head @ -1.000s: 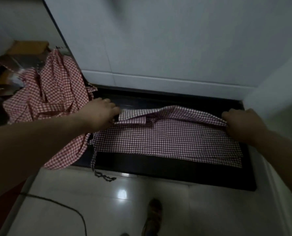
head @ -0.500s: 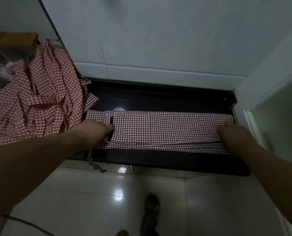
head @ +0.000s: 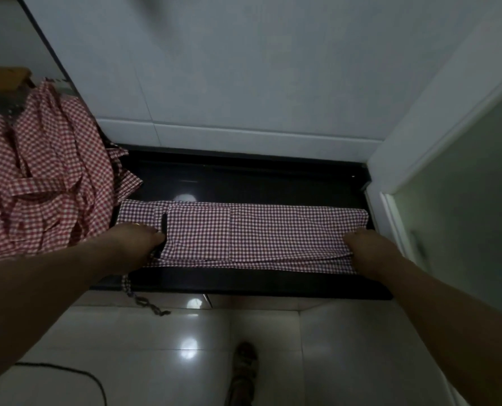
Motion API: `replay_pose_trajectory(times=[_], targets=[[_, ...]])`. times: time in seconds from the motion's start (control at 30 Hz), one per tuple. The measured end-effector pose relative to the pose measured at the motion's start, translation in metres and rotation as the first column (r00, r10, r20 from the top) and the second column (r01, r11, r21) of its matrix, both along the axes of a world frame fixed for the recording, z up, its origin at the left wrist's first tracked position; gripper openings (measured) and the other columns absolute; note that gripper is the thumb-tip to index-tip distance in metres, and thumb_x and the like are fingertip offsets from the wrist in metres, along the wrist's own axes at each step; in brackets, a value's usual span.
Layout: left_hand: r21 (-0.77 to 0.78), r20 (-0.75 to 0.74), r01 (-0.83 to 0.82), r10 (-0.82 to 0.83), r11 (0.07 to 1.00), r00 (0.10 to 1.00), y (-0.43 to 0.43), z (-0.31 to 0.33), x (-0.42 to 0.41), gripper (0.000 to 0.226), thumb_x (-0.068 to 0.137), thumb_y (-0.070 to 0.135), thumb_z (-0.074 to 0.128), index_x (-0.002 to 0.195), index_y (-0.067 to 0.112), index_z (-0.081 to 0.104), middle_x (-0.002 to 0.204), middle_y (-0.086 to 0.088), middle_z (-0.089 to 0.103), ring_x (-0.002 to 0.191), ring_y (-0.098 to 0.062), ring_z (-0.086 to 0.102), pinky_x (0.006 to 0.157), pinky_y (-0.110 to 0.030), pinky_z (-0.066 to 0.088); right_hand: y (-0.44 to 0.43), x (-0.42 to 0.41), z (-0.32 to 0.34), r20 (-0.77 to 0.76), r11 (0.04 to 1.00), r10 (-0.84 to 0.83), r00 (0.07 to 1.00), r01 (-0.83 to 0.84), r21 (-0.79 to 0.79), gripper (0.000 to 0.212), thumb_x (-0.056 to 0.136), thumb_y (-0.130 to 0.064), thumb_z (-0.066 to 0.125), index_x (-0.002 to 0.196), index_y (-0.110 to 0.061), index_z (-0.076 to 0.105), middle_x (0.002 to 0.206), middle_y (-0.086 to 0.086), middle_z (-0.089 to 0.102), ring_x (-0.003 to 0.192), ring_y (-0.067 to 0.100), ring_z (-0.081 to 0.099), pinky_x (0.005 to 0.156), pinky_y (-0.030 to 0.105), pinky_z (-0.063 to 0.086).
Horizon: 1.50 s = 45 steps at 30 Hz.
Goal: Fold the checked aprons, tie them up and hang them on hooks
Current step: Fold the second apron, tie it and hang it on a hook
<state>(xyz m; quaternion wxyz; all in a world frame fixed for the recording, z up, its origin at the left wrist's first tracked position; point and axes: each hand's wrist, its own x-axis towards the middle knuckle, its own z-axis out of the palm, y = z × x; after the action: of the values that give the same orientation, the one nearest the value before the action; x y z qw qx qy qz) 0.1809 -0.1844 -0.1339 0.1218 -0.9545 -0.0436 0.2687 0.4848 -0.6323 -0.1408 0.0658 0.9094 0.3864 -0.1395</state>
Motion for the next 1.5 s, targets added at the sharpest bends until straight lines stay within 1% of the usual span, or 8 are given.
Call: replay_pose_trajectory(times=[0.2, 0.37, 0.5, 0.6, 0.73, 0.83, 1.33, 1.5], targets=[[0.028, -0.002, -0.032, 0.032, 0.999, 0.999, -0.002, -0.001, 0.006, 0.033, 0.100, 0.042, 0.052, 0.129, 0.028, 0.055, 0.131, 0.003, 0.062, 0.117, -0.018, 0.062, 0.096, -0.030, 0.048, -0.003, -0.009, 0.005, 0.122, 1.000, 0.004, 0.992, -0.004, 0.001, 0.027, 0.060, -0.005, 0.078, 0.083, -0.005, 0.064, 0.084, 0.021, 0.064, 0.073, 0.040, 0.063, 0.061, 0.043, 0.053], [0.031, 0.028, -0.062, 0.061, 0.998, 0.998, -0.010, 0.008, 0.006, 0.046, 0.092, 0.059, 0.054, 0.125, 0.028, 0.056, 0.129, 0.003, 0.061, 0.118, -0.020, 0.062, 0.097, -0.034, 0.047, -0.012, -0.029, 0.008, 0.056, 0.984, -0.013, 0.998, 0.023, -0.178, 0.041, 0.084, -0.034, 0.063, 0.117, -0.011, 0.059, 0.125, 0.014, 0.056, 0.116, 0.035, 0.053, 0.091, 0.043, 0.048], [-0.237, 0.399, -0.077, 0.169, 0.968, 0.901, -0.029, 0.029, 0.022, 0.035, 0.085, 0.057, 0.040, 0.092, 0.025, 0.051, 0.100, -0.004, 0.063, 0.095, -0.029, 0.063, 0.088, -0.043, 0.049, 0.029, -0.054, 0.014, 0.220, 0.976, -0.044, 0.975, -0.005, 0.219, 0.032, 0.081, -0.045, 0.044, 0.083, -0.015, 0.055, 0.088, 0.010, 0.060, 0.083, 0.032, 0.059, 0.070, 0.040, 0.042], [-0.305, 0.533, -0.070, 0.231, 0.950, 0.814, -0.059, 0.027, 0.057, 0.028, 0.096, 0.047, 0.044, 0.109, 0.024, 0.053, 0.108, -0.005, 0.056, 0.102, -0.029, 0.057, 0.088, -0.045, 0.046, 0.097, -0.073, 0.014, 0.190, 0.947, -0.018, 0.982, -0.044, 0.317, 0.034, 0.093, -0.047, 0.039, 0.092, -0.020, 0.059, 0.096, 0.004, 0.062, 0.090, 0.024, 0.058, 0.080, 0.040, 0.049], [-0.403, 0.360, -0.225, 0.380, 0.887, 0.852, -0.088, -0.007, 0.091, 0.060, 0.102, 0.064, 0.034, 0.157, 0.046, 0.019, 0.164, -0.011, 0.029, 0.152, -0.035, 0.027, 0.121, -0.062, 0.021, 0.166, -0.094, -0.005, 0.033, 0.947, 0.018, 0.999, -0.027, 0.321, 0.047, 0.102, -0.043, 0.045, 0.148, -0.032, 0.044, 0.148, 0.005, 0.048, 0.137, 0.024, 0.044, 0.117, 0.048, 0.035], [-0.350, 0.272, -0.267, 0.371, 0.898, 0.888, -0.097, -0.041, 0.083, 0.074, 0.096, 0.080, 0.015, 0.160, 0.051, -0.008, 0.175, -0.007, -0.003, 0.160, -0.032, -0.009, 0.123, -0.067, -0.007, 0.175, -0.112, -0.027, -0.064, 0.959, 0.038, 0.997, -0.018, 0.283, 0.062, 0.105, -0.050, 0.037, 0.161, -0.039, 0.015, 0.171, 0.003, 0.014, 0.158, 0.024, 0.009, 0.127, 0.055, 0.007], [-0.391, 0.427, -0.088, 0.265, 0.916, 0.864, -0.120, -0.030, 0.141, 0.081, 0.100, 0.076, 0.007, 0.163, 0.029, 0.021, 0.175, -0.003, 0.003, 0.161, -0.021, -0.005, 0.124, -0.061, -0.011, 0.057, -0.035, -0.038, 0.058, 0.930, -0.231, 0.971, 0.203, 0.308, 0.073, 0.101, -0.063, 0.021, 0.162, -0.023, 0.022, 0.170, 0.006, 0.021, 0.157, 0.025, 0.017, 0.126, 0.058, 0.010], [-0.411, 0.346, 0.011, 0.145, 0.912, 0.927, -0.205, -0.046, 0.199, 0.071, 0.099, 0.076, 0.001, 0.163, 0.044, -0.003, 0.175, -0.003, -0.008, 0.160, -0.025, -0.012, 0.123, -0.068, -0.009, 0.065, -0.035, -0.046, 0.002, 0.910, -0.259, 0.966, 0.243, 0.336, 0.066, 0.104, -0.057, 0.026, 0.164, -0.030, 0.015, 0.172, 0.003, 0.012, 0.159, 0.022, 0.007, 0.128, 0.054, 0.001]])
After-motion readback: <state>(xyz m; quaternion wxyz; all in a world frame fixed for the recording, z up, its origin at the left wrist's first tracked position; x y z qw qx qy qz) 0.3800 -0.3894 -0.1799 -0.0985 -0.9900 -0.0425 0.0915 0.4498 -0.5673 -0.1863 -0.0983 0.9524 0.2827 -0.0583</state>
